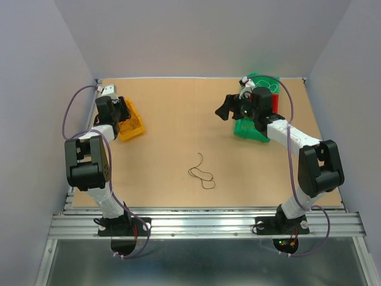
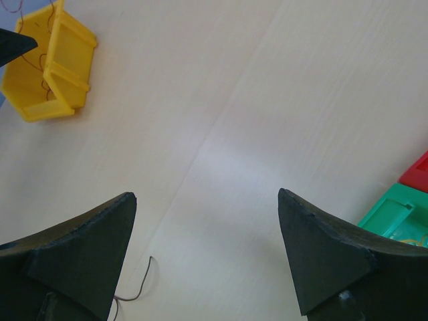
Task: Untangle the cables
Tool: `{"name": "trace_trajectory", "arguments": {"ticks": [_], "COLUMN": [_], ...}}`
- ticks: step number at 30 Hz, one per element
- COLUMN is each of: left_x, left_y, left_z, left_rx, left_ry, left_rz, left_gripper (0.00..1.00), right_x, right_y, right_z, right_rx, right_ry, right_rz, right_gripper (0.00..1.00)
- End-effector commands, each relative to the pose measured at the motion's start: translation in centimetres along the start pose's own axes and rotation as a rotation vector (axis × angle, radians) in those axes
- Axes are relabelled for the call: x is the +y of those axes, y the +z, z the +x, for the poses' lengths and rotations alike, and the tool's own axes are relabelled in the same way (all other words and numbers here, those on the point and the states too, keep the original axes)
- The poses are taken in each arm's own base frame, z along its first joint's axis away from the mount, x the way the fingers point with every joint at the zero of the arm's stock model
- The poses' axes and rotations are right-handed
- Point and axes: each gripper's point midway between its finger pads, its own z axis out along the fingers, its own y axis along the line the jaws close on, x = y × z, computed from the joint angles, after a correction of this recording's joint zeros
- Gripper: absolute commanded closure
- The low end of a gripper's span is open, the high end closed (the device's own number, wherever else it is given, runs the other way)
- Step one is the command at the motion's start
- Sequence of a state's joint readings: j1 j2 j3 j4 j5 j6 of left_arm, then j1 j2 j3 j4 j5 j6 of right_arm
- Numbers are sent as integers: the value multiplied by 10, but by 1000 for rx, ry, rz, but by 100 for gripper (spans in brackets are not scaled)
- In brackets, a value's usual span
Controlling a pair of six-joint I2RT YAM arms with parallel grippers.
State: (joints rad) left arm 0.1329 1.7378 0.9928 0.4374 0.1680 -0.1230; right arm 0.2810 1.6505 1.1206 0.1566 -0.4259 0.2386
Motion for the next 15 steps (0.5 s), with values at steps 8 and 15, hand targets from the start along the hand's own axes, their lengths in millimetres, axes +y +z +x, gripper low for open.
{"name": "trace_trajectory", "arguments": {"ticks": [8, 15], "left_x": [-9, -26], "left_y": [-42, -50], "left_z": [-58, -72], "left_rx": [-139, -217], "left_ry": [67, 97], "left_rz": [-45, 49], "left_gripper": [1, 8], "right_x": [5, 3], "right_y": [-6, -3], "right_z": [-12, -11], "right_rx": [-38, -34], "right_ry": [-29, -24], "right_rz": [-4, -3], "right_gripper": [9, 9]}}
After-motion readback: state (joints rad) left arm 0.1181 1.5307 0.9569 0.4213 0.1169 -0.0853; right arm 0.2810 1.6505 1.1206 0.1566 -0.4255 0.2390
